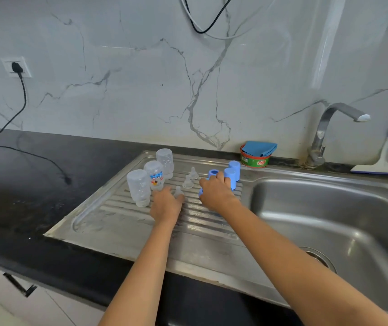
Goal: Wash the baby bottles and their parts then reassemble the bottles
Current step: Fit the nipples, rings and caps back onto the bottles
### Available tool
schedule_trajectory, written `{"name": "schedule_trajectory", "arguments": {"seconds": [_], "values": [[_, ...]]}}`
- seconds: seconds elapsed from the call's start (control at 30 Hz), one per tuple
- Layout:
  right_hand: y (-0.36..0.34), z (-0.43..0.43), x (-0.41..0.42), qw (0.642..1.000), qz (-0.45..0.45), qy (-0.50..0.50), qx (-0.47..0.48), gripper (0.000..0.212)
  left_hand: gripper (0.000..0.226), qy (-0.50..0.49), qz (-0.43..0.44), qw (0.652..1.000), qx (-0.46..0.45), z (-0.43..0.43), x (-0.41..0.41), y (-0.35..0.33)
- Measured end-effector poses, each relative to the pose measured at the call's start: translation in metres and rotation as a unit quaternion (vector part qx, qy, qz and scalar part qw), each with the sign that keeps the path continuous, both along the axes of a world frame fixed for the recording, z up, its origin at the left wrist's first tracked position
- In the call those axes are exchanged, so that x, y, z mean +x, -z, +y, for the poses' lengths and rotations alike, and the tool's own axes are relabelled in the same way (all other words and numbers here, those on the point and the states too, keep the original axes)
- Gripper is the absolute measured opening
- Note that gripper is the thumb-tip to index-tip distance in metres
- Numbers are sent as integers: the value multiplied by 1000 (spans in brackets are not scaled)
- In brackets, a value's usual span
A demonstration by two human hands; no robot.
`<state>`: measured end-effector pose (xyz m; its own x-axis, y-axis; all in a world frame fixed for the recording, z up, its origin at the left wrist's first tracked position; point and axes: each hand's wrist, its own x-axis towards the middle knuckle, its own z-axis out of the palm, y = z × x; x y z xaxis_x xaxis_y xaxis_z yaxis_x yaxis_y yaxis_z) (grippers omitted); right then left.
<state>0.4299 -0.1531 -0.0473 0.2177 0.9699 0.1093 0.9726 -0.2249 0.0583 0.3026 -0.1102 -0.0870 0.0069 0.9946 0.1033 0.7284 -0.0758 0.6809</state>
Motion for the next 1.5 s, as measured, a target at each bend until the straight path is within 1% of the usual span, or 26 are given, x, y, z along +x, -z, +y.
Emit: {"name": "schedule_trajectory", "arguments": {"seconds": [0.2, 0.33, 0.43, 0.53, 0.57, 0.63, 0.73, 0.8, 0.9, 0.97, 1.0, 1.03, 1.07, 1.1, 1.13, 1.17, 1.2, 1.23, 1.27, 1.3, 1.33, 1.37, 1.4, 1.43, 1.47, 1.5], "values": [[8, 11, -4, 999, -32, 7, -24, 37, 39, -25, 25, 999, 33, 3, 1, 7], [11, 14, -6, 999, -42, 11, -31, 33, 34, -27, -11, 998, 48, 3, 0, 7], [9, 14, -9, 999, -29, 7, -36, 31, 26, -12, -109, 993, 40, 2, 1, 5], [1, 7, -10, 1000, 20, -17, -7, 37, 16, 0, -253, 967, 29, -4, 4, -6], [-3, 2, -9, 999, 34, -25, 18, 39, 13, 1, -297, 955, 27, -7, 5, -11], [-15, -10, 1, 992, 82, -26, 89, 40, 19, 14, -356, 934, 27, -15, 11, -21], [-34, -38, 30, 957, 210, 1, 201, 34, 21, 68, -401, 913, 15, -24, 28, -36], [-46, -64, 57, 915, 312, 62, 250, 31, 16, 110, -406, 907, 1, -33, 47, -44], [-61, -101, 98, 834, 472, 149, 245, 19, 27, 203, -369, 903, -78, -53, 80, -56], [-72, -123, 122, 781, 550, 153, 251, 11, 18, 249, -355, 894, -110, -68, 104, -63], [-78, -131, 131, 751, 587, 138, 268, 9, 13, 264, -361, 888, -108, -73, 114, -66], [-87, -142, 139, 715, 626, 117, 288, 9, 7, 277, -340, 895, -84, -80, 126, -72], [-92, -150, 144, 661, 680, 92, 304, 10, 8, 290, -307, 905, -44, -84, 133, -73], [-97, -159, 153, 582, 745, 64, 319, 11, 12, 299, -297, 907, -25, -88, 143, -72], [-95, -167, 163, 497, 806, 47, 319, 12, 14, 309, -290, 905, -26, -92, 152, -68], [-87, -173, 172, 445, 844, 64, 293, 13, 14, 314, -262, 912, -37, -95, 158, -64], [-73, -178, 178, 478, 831, 128, 254, 14, 14, 322, -200, 924, -52, -100, 163, -53], [-53, -181, 182, 597, 750, 213, 187, 12, 14, 317, -100, 942, -52, -104, 168, -43], [-32, -184, 186, 750, 594, 276, 88, 11, 13, 282, -13, 959, -26, -107, 172, -32], [-13, -187, 190, 840, 438, 319, 25, 10, 10, 270, 27, 962, 3, -110, 173, -24], [-4, -189, 189, 869, 363, 336, -12, 10, 10, 284, 18, 959, 21, -114, 173, -20], [2, -189, 189, 859, 391, 332, 4, 9, 18, 292, -8, 956, 21, -116, 175, -19], [3, -187, 187, 825, 468, 315, 39, 7, 29, 284, -40, 958, 14, -117, 177, -19], [0, -187, 182, 768, 560, 304, 67, 7, 37, 280, -57, 958, 7, -118, 177, -21], [-5, -185, 178, 721, 622, 290, 93, 10, 39, 278, -69, 958, 6, -118, 177, -22], [-7, -183, 177, 696, 652, 277, 115, 18, 38, 271, -83, 959, 6, -119, 177, -22]]}}
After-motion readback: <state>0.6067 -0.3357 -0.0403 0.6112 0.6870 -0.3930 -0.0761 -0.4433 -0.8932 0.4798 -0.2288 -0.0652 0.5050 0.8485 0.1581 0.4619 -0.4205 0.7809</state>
